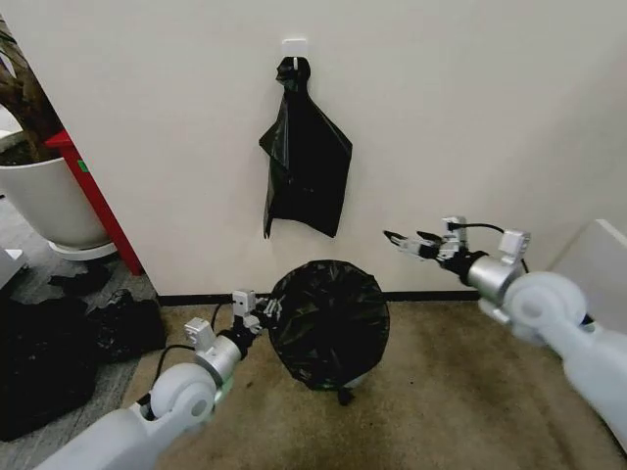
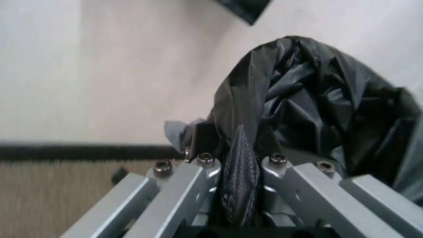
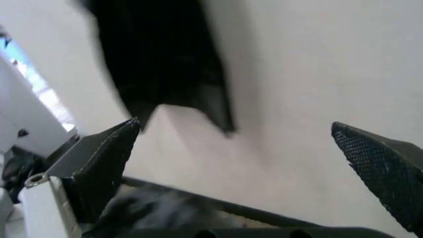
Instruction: Place the garbage bag over the trash bin.
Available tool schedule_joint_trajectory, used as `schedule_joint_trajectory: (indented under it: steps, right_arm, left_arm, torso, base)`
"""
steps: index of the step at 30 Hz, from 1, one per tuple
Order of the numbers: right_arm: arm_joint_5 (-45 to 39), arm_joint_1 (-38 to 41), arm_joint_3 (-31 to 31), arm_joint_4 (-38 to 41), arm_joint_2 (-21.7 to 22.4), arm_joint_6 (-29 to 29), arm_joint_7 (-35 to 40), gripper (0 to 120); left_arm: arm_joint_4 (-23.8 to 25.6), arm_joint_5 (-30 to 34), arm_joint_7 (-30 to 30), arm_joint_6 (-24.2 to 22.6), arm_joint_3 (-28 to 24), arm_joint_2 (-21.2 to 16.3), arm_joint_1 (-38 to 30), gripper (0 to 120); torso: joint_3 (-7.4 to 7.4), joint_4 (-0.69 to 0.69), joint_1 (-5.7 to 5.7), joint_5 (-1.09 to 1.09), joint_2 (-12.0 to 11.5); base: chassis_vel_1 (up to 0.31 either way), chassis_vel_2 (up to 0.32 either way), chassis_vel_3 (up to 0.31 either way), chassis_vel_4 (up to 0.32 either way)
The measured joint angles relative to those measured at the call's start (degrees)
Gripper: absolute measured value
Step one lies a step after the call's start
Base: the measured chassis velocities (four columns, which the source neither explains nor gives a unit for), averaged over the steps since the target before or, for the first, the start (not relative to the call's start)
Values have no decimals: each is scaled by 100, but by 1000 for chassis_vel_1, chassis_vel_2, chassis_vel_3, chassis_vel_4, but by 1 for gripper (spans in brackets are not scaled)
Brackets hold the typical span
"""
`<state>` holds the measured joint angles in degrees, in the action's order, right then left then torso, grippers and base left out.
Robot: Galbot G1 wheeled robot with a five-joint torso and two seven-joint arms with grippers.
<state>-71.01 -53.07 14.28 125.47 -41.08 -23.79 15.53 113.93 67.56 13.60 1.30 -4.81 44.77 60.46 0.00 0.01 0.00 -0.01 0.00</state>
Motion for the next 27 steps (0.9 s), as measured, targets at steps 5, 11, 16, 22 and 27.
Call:
schedule_joint_trajectory:
  steps: [5,11,16,22,27]
  right_arm:
    - [-48,-166,-281,1169,-22,-480,876,89]
    - [-1622,-24,-867,1445,-115,-326,2585,67]
    - [-3646,895,-1278,1537,-308,337,4449,51]
    - [-3652,1201,-1809,1262,-515,596,4834,30]
    - [-3613,1342,-2312,723,-987,849,5424,10]
  left_arm:
    - [97,424,771,-152,-327,150,-370,4]
    - [42,-559,839,126,-898,208,-595,4]
    - [16,-1061,834,265,-1257,289,-707,4]
    - [-19,-1227,811,317,-1349,364,-779,4]
    - [20,-1331,759,356,-1291,363,-787,4]
  torso:
    - [0,-2,0,1,0]
    - [0,-3,0,2,0]
    - [0,0,0,-2,0]
    - [1,-1,0,1,0]
    - [1,0,0,1,0]
  base:
    - [0,0,0,0]
    - [0,0,0,0]
    - [0,0,0,0]
    - [0,0,0,0]
    - [0,0,0,0]
